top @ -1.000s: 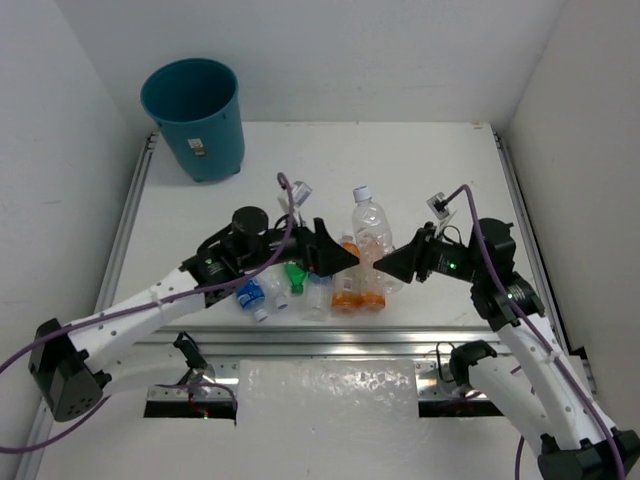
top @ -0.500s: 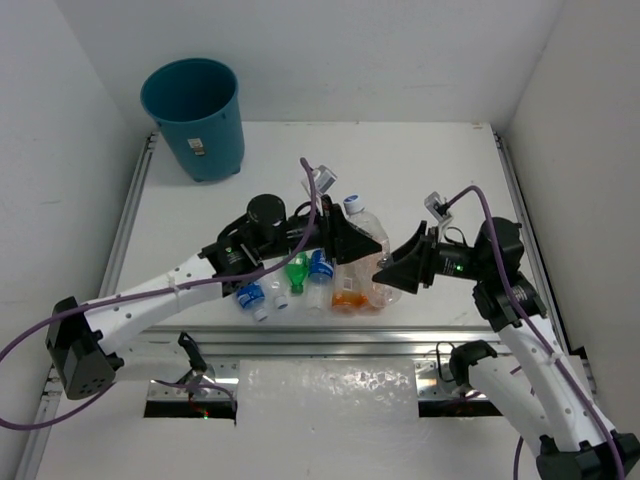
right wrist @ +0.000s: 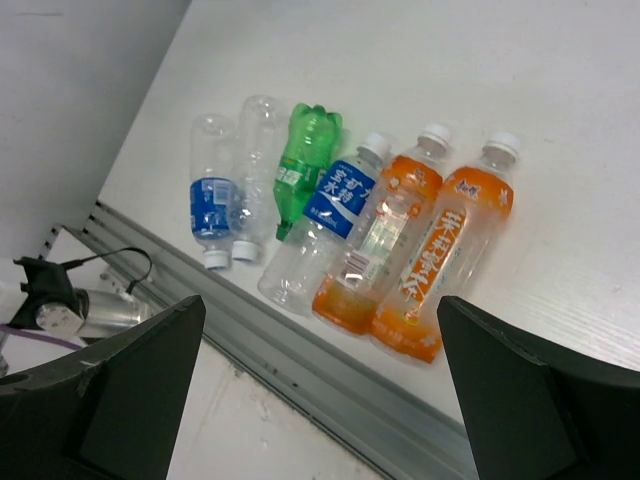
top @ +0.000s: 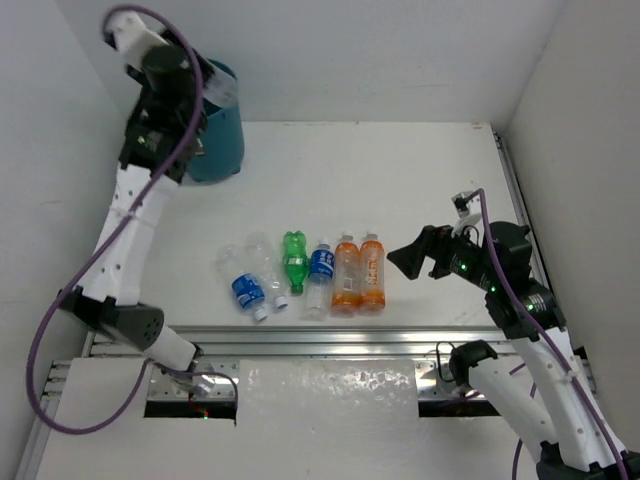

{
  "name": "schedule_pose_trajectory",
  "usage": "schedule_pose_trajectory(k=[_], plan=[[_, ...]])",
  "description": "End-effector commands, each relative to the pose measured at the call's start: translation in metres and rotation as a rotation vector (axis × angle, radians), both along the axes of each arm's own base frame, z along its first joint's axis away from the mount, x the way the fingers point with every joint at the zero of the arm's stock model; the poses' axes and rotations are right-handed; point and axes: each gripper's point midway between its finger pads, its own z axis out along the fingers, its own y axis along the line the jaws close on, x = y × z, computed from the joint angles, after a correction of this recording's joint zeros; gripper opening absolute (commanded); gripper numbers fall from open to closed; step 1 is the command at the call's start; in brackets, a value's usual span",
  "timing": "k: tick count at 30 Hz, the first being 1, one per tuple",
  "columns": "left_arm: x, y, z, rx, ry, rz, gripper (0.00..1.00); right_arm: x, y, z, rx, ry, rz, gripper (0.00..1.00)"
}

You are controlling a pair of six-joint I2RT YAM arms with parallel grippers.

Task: Put the plastic bottles in the bin

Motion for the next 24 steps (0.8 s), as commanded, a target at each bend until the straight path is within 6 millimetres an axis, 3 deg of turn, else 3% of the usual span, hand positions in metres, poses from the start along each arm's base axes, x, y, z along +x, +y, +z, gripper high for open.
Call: schedule_pose_trajectory(k=[1,2,3,5,6,8,9,12,13,14,15,18,19,23,24], plan=[[0.019,0.097,0.021,0.133,0.019,0.367,0.0,-0.004,-0.006,-0.003,-0.019,0.016,-0.031,0.99],[0.03,0.107,0.027,0.158,-0.005,0.39,0.0,-0.007,-0.004,-0.007,-0.011,0.025,-0.014,0.99],[0.041,0.114,0.055,0.155,-0.133,0.409,0.0,-0.01,0.0,-0.006,0.001,0.023,0.01,0.99],[0.078,0.13,0.038,0.279,-0.085,0.47,0.07,-0.014,0.001,-0.007,0.003,0.03,0.028,0.99],[0.108,0.135,0.032,0.307,-0.088,0.463,0.07,-0.016,0.0,-0.011,-0.003,0.045,0.027,0.99],[0.129,0.143,0.026,0.359,-0.085,0.474,0.1,-0.019,0.0,-0.013,-0.007,0.048,0.032,0.99],[0.146,0.144,0.009,0.371,-0.083,0.458,0.13,-0.02,-0.001,-0.014,-0.008,0.052,0.028,0.99],[0.174,0.144,-0.017,0.375,-0.077,0.4,0.32,-0.023,0.0,-0.022,-0.012,0.061,0.039,0.99],[0.181,0.139,-0.018,0.386,-0.083,0.375,0.45,-0.022,-0.003,-0.026,-0.025,0.062,0.029,0.99],[0.185,0.138,-0.02,0.389,-0.082,0.365,0.52,-0.022,-0.005,-0.034,-0.035,0.08,0.016,0.99],[0.187,0.138,-0.017,0.388,-0.088,0.366,0.56,-0.023,-0.006,-0.04,-0.045,0.093,0.012,0.99],[0.179,0.139,0.001,0.373,-0.126,0.379,0.92,-0.02,-0.008,-0.058,-0.066,0.137,0.003,0.99],[0.176,0.136,0.009,0.375,-0.143,0.359,0.98,-0.02,-0.007,-0.062,-0.064,0.153,0.003,0.99],[0.146,0.122,0.054,0.319,-0.226,0.299,1.0,-0.008,0.001,-0.09,-0.044,0.266,-0.012,0.99],[0.125,0.117,0.07,0.312,-0.224,0.283,1.0,0.001,0.002,-0.093,-0.038,0.271,-0.031,0.99]])
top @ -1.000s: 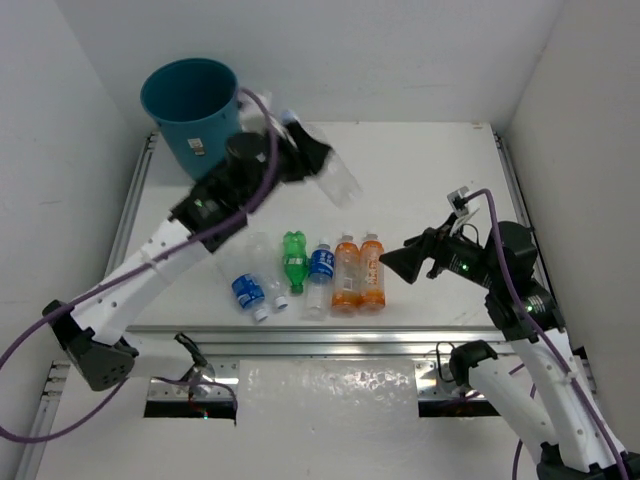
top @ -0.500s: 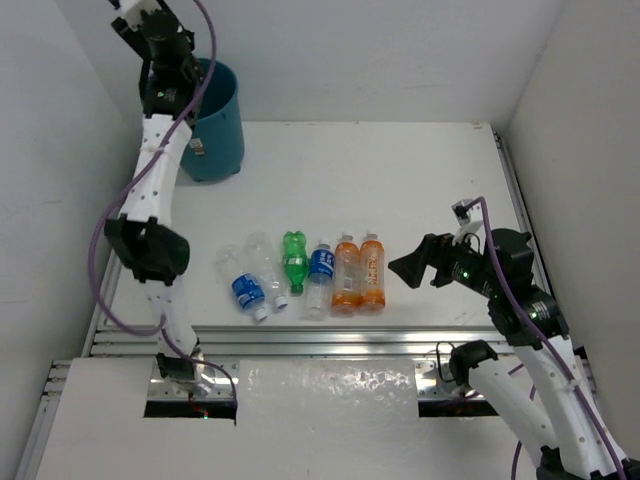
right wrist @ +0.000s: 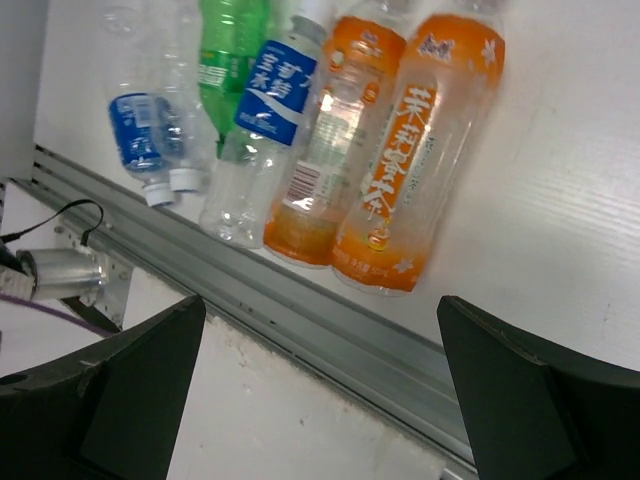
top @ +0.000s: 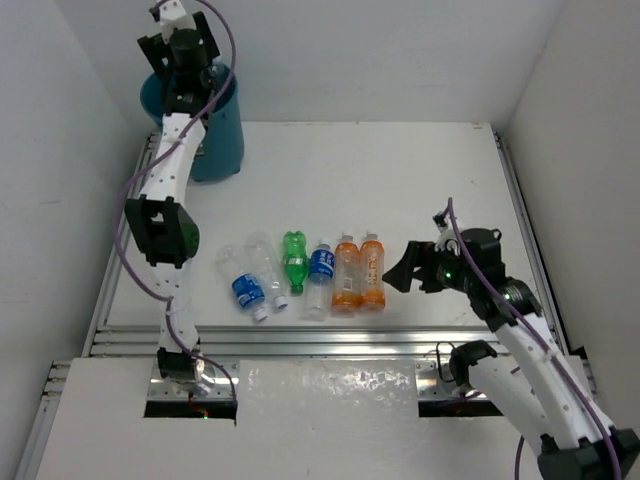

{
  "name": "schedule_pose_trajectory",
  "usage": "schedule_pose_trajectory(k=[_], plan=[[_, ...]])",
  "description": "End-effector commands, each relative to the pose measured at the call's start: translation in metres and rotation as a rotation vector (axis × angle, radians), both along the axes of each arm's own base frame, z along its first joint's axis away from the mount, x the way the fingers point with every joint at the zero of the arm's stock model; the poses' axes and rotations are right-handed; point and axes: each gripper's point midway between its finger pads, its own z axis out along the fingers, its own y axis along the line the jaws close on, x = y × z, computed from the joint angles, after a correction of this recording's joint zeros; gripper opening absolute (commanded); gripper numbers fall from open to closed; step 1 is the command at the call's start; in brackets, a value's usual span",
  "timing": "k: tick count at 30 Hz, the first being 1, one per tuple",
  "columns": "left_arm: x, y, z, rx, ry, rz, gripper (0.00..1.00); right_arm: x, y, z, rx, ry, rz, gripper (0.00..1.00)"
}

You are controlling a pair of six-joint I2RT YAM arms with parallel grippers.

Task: Put the plastic bottles in the bin

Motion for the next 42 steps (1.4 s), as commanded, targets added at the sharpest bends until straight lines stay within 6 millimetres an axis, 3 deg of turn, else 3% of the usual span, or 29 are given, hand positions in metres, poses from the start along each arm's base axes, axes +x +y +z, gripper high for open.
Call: schedule_pose_trajectory(k=[1,2,3,4,5,6,7,8,9,10,11,12,13,14,15,16,20,24,27,29,31,35,37,38,39,41,42], plan=[[-0.092,-0.025,0.16,-0.068,-0.313,-0.094,1.0,0.026,0.007,-0.021,0.012,0.087,-0.058,0.99],[-0.115,-0.035,0.167,-0.083,-0.291,-0.125,1.0,0.037,0.002,-0.027,-0.02,0.105,-0.107,0.99],[-0.128,-0.057,0.169,-0.113,-0.286,-0.174,1.0,0.043,0.002,-0.034,-0.038,0.142,-0.131,0.99],[-0.14,-0.066,0.165,-0.138,-0.271,-0.187,1.0,0.056,0.006,-0.042,-0.068,0.185,-0.138,0.98],[-0.144,-0.076,0.13,-0.166,-0.174,-0.199,1.0,0.063,0.006,-0.045,-0.088,0.201,-0.155,0.97],[-0.179,-0.088,0.149,-0.257,-0.232,-0.258,1.0,0.07,0.007,-0.049,-0.135,0.205,-0.177,0.94],[-0.19,-0.094,0.139,-0.302,-0.211,-0.288,1.0,0.083,0.009,-0.05,-0.18,0.214,-0.195,0.94],[-0.194,-0.102,0.095,-0.344,-0.099,-0.304,1.0,0.084,0.008,-0.055,-0.225,0.231,-0.209,0.93],[-0.224,-0.114,0.11,-0.413,-0.148,-0.403,1.0,0.086,0.011,-0.059,-0.257,0.23,-0.214,0.93],[-0.226,-0.124,0.068,-0.435,-0.061,-0.43,1.0,0.086,0.015,-0.068,-0.277,0.257,-0.203,0.92],[-0.249,-0.136,0.073,-0.468,-0.079,-0.508,1.0,0.084,0.019,-0.073,-0.289,0.273,-0.191,0.9],[-0.258,-0.139,0.063,-0.49,-0.062,-0.528,1.0,0.084,0.019,-0.079,-0.312,0.278,-0.197,0.89],[-0.261,-0.144,0.025,-0.504,0.022,-0.534,1.0,0.082,0.018,-0.087,-0.333,0.294,-0.199,0.89],[-0.277,-0.15,0.024,-0.522,0.022,-0.588,1.0,0.08,0.02,-0.097,-0.346,0.318,-0.185,0.88],[-0.283,-0.153,0.013,-0.535,0.04,-0.601,1.0,0.076,0.021,-0.105,-0.352,0.333,-0.177,0.85],[-0.286,-0.157,-0.017,-0.543,0.096,-0.613,1.0,0.073,0.023,-0.111,-0.35,0.347,-0.163,0.84],[-0.308,-0.16,-0.04,-0.537,0.128,-0.658,1.0,0.071,0.024,-0.129,-0.352,0.375,-0.164,0.76],[-0.318,-0.172,-0.06,-0.523,0.199,-0.73,1.0,0.063,0.008,-0.143,-0.417,0.39,-0.198,0.68],[-0.323,-0.183,-0.087,-0.531,0.257,-0.789,1.0,0.058,-0.003,-0.152,-0.435,0.4,-0.211,0.62],[-0.327,-0.193,-0.099,-0.539,0.294,-0.835,1.0,0.052,-0.006,-0.158,-0.443,0.409,-0.201,0.44],[-0.33,-0.203,-0.109,-0.557,0.319,-0.879,1.0,0.052,-0.003,-0.151,-0.421,0.368,-0.17,0.27],[-0.34,-0.238,-0.107,-0.593,0.32,-1.036,1.0,0.056,0.003,-0.11,-0.348,0.218,-0.125,0.18],[-0.343,-0.27,-0.105,-0.575,0.333,-1.119,1.0,0.059,-0.003,-0.056,-0.298,0.059,-0.15,0.17],[-0.348,-0.278,-0.105,-0.567,0.342,-1.147,1.0,0.062,-0.001,-0.05,-0.295,0.042,-0.146,0.17],[-0.353,-0.3,-0.104,-0.555,0.358,-1.209,1.0,0.059,0.0,-0.022,-0.249,-0.034,-0.137,0.17],[-0.364,-0.332,-0.091,-0.543,0.33,-1.368,1.0,0.057,0.008,0.018,-0.187,-0.148,-0.077,0.18],[-0.374,-0.352,-0.093,-0.539,0.345,-1.452,1.0,0.046,0.019,0.042,-0.118,-0.208,-0.004,0.17]])
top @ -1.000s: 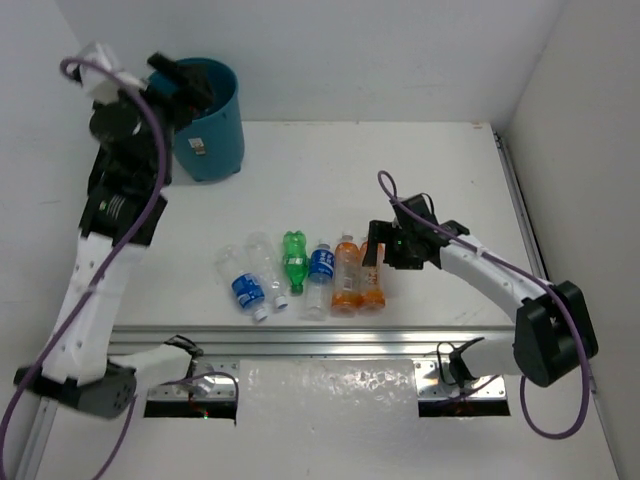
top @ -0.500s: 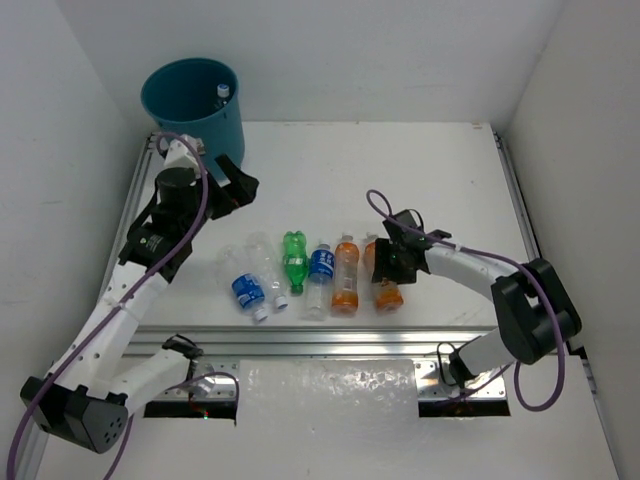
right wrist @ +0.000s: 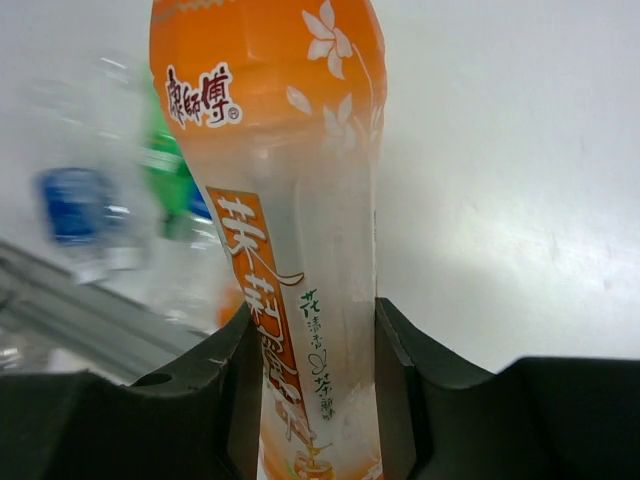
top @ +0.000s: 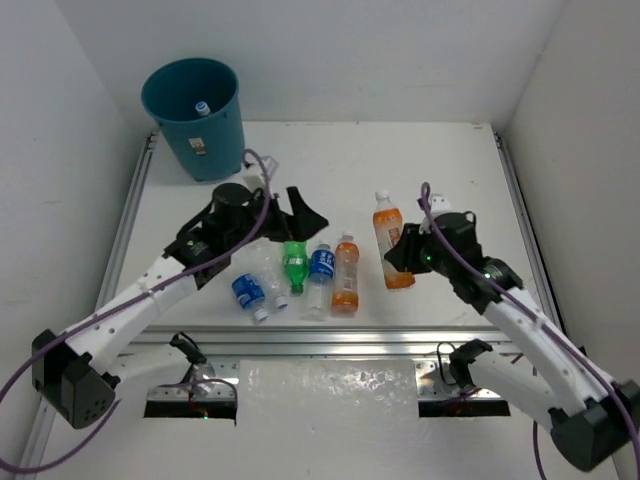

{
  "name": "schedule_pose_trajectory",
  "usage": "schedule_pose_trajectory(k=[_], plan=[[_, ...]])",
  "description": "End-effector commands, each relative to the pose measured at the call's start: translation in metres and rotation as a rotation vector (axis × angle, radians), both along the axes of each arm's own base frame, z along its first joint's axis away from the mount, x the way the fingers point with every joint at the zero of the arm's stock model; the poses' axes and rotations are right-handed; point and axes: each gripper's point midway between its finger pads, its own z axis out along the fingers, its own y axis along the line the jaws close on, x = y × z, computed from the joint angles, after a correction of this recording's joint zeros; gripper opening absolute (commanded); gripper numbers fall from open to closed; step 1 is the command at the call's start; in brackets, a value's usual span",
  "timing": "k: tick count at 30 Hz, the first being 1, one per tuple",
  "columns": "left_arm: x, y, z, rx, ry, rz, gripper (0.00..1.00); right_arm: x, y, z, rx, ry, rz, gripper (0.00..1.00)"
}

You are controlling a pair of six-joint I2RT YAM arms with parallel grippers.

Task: Put the plastic bottles in the bin

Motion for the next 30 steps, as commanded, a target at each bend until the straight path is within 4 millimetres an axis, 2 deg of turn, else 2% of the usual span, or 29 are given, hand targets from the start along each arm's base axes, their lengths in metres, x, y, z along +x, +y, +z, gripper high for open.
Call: schedule_pose_trajectory(k=[1,2,5,7,12,17,19,20,21,22,23,24,26,27,28,29,30], plan=[[-0.025,-0.062,0.052,-0.151,-0.162,-0.287,1.0,-0.007,0.023,0.085,0.115,-0.239,0.193,0.17],[-0.034,-0.079,0.06,-0.177,-0.197,-0.347,1.0,-0.017,0.034,0.1,0.163,-0.271,0.278,0.17],[-0.041,-0.097,0.081,-0.202,-0.277,-0.395,1.0,-0.041,0.051,0.14,0.263,-0.403,0.447,0.18],[-0.051,-0.109,0.093,-0.23,-0.306,-0.461,1.0,-0.059,0.059,0.156,0.328,-0.433,0.529,0.18],[-0.076,-0.133,0.107,-0.298,-0.358,-0.594,1.0,-0.071,0.068,0.166,0.386,-0.429,0.605,0.17],[-0.084,-0.137,0.112,-0.342,-0.384,-0.629,0.98,-0.074,0.074,0.174,0.418,-0.44,0.641,0.18],[-0.085,-0.136,0.114,-0.349,-0.391,-0.63,0.86,-0.074,0.074,0.176,0.424,-0.445,0.646,0.18],[-0.083,-0.137,0.111,-0.341,-0.384,-0.62,0.72,-0.075,0.075,0.178,0.431,-0.45,0.655,0.19],[-0.075,-0.136,0.112,-0.328,-0.386,-0.579,0.26,-0.075,0.075,0.177,0.431,-0.448,0.651,0.2],[-0.071,-0.135,0.111,-0.308,-0.37,-0.556,0.06,-0.074,0.075,0.175,0.429,-0.443,0.646,0.33],[-0.066,-0.134,0.11,-0.294,-0.359,-0.531,0.0,-0.07,0.073,0.173,0.42,-0.446,0.625,0.44],[-0.054,-0.131,0.111,-0.273,-0.364,-0.46,0.0,-0.069,0.071,0.172,0.413,-0.446,0.609,0.59],[-0.034,-0.121,0.109,-0.209,-0.327,-0.345,0.0,-0.063,0.065,0.164,0.379,-0.435,0.555,0.99],[-0.001,-0.103,0.108,-0.148,-0.32,-0.149,0.0,-0.061,0.059,0.165,0.348,-0.459,0.529,0.99],[0.017,-0.087,0.102,-0.054,-0.239,-0.043,0.0,-0.058,0.053,0.166,0.323,-0.468,0.492,0.99],[0.049,-0.052,0.103,-0.006,-0.219,0.107,0.0,-0.056,0.045,0.158,0.287,-0.442,0.445,0.99],[0.07,-0.022,0.128,-0.009,-0.241,0.247,0.0,-0.045,0.029,0.161,0.233,-0.468,0.342,0.99]])
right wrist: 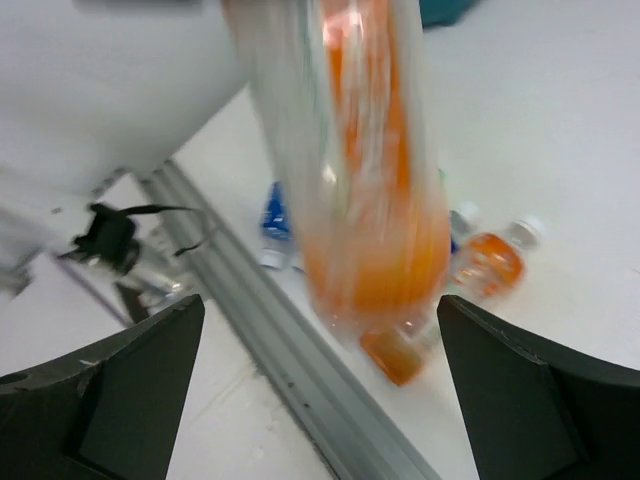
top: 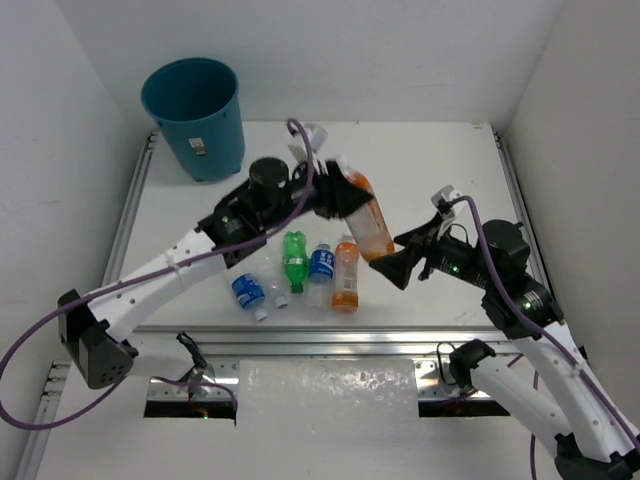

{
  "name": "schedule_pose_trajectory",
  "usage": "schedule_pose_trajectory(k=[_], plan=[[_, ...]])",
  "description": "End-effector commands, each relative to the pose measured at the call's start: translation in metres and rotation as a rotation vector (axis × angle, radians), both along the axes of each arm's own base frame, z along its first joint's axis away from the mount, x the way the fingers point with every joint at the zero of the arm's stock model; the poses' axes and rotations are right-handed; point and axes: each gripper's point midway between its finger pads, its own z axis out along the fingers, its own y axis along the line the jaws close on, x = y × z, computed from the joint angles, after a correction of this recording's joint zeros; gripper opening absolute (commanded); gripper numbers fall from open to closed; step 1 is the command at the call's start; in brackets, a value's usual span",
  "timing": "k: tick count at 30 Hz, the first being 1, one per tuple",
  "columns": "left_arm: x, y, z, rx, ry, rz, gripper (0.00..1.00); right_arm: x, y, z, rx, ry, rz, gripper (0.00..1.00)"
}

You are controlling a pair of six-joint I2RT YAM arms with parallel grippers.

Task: Put the plastic bottles in the bin

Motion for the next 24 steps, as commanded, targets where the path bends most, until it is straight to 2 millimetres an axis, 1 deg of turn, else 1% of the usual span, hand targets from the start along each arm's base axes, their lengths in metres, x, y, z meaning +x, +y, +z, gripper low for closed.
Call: schedule_pose_trajectory(k=[1,2,3,4,5,6,7,8,9,10,11,12,13,14,15,16,17,18,19,20,21,22,24], plan=[[0.097,0.122,0.034,0.098,0.009,0.618,0.0,0.016,-0.035,0.008,-0.067,-0.031,-0.228,0.99],[0.125,0.177,0.039,0.108,0.007,0.814,0.0,0.015,-0.043,0.0,-0.1,-0.002,-0.271,0.99],[0.134,0.205,0.069,0.074,-0.027,0.919,0.0,0.018,-0.052,0.0,-0.117,-0.003,-0.325,0.99],[0.143,0.233,0.069,0.106,-0.008,1.014,0.0,0.016,-0.056,0.0,-0.123,-0.003,-0.339,0.99],[0.166,0.275,0.061,0.146,0.021,1.141,0.0,0.013,-0.058,-0.005,-0.136,0.01,-0.338,0.99],[0.172,0.299,0.087,0.097,0.002,1.21,0.0,0.011,-0.059,-0.005,-0.143,0.006,-0.332,0.99],[0.191,0.317,0.077,0.118,0.033,1.251,0.0,0.009,-0.06,-0.006,-0.148,0.007,-0.329,0.99],[0.2,0.35,0.081,0.116,0.022,1.321,0.0,0.008,-0.061,-0.01,-0.157,0.022,-0.33,0.99],[0.204,0.368,0.102,0.086,-0.02,1.379,0.0,0.007,-0.061,-0.011,-0.159,0.027,-0.33,0.99],[0.224,0.391,0.093,0.103,-0.015,1.435,0.0,0.005,-0.059,-0.013,-0.159,0.038,-0.317,0.99],[0.235,0.401,0.092,0.129,-0.028,1.455,0.0,0.003,-0.058,-0.014,-0.154,0.048,-0.306,0.99],[0.24,0.412,0.116,0.101,-0.076,1.49,0.03,0.002,-0.056,-0.018,-0.153,0.056,-0.295,0.99],[0.269,0.419,0.089,0.153,-0.037,1.502,0.05,-0.001,-0.052,-0.019,-0.148,0.062,-0.273,0.99],[0.281,0.429,0.082,0.192,-0.032,1.511,0.09,-0.001,-0.051,-0.022,-0.15,0.071,-0.266,0.99],[0.282,0.437,0.104,0.172,-0.07,1.532,0.12,-0.002,-0.05,-0.024,-0.151,0.079,-0.26,0.99],[0.304,0.443,0.078,0.211,-0.041,1.543,0.17,-0.002,-0.05,-0.026,-0.153,0.083,-0.258,0.99],[0.311,0.444,0.076,0.237,-0.054,1.538,0.31,-0.001,-0.051,-0.028,-0.162,0.09,-0.261,0.99],[0.318,0.446,0.078,0.223,-0.085,1.544,0.44,-0.001,-0.051,-0.03,-0.165,0.092,-0.264,0.99],[0.321,0.446,0.076,0.231,-0.096,1.544,0.58,-0.002,-0.051,-0.031,-0.169,0.093,-0.261,0.99],[0.324,0.447,0.072,0.249,-0.104,1.537,0.92,-0.001,-0.052,-0.034,-0.173,0.096,-0.264,0.99],[0.322,0.446,0.082,0.233,-0.135,1.538,1.0,-0.001,-0.052,-0.036,-0.176,0.1,-0.265,0.99],[0.321,0.445,0.086,0.233,-0.145,1.536,1.0,0.0,-0.052,-0.038,-0.175,0.103,-0.27,0.99],[0.313,0.443,0.103,0.228,-0.173,1.52,1.0,0.004,-0.051,-0.051,-0.178,0.135,-0.284,0.99]])
